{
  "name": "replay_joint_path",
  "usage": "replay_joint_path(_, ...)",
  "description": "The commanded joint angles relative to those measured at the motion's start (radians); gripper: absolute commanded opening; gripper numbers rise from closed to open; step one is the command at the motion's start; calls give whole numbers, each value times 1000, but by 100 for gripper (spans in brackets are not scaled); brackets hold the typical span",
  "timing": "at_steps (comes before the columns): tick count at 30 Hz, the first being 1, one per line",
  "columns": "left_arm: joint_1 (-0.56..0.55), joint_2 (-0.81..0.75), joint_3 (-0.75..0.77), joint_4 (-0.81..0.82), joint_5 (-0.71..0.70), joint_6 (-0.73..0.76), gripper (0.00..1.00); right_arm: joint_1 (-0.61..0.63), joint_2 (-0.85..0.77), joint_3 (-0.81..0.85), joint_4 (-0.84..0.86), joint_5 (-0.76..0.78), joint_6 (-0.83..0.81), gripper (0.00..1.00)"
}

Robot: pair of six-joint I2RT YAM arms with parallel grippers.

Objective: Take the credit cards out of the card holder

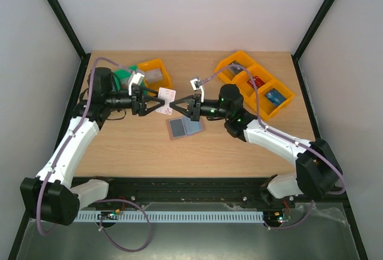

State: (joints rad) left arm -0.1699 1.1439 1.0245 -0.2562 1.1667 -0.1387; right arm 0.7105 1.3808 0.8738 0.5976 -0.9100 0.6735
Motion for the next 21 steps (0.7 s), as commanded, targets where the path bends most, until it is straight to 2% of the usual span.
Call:
replay_joint_path(1, 25, -25, 37, -83, -120, 90, 93, -23, -40, 82, -258, 32, -91, 1)
replay_joint_path(2, 39, -29, 59, -129, -176, 127, 98, -30, -45, 101, -342, 54, -121, 2)
replay_joint_path(6, 61, -53, 198, -372, -380, 385, 99, -37, -53, 210, -643, 90, -243, 2)
replay_joint_path(8, 60, -86, 251, -483, -471, 523, 99, -37, -55, 243, -731, 89, -261, 2)
replay_joint_path(11, 43, -190, 282, -554, -578, 768, 99, -28, -65, 259, -766, 81, -268, 2)
replay_joint_path(13, 30, -296, 260, -577, -602, 1023, 99, -14, -53, 282, -806, 53, -290, 2)
replay_joint_path(15, 26, -436, 169, -515, -625, 1318, 99, 6, -40, 310, -835, 27, -306, 2)
replay_joint_path(17, 26, -596, 6, -356, -623, 1574, 99, 24, -30, 314, -825, -9, -297, 2)
replay_joint_path(21, 26, -824, -318, -21, -471, 2014, 99, 63, -11, 322, -812, -56, -284, 2)
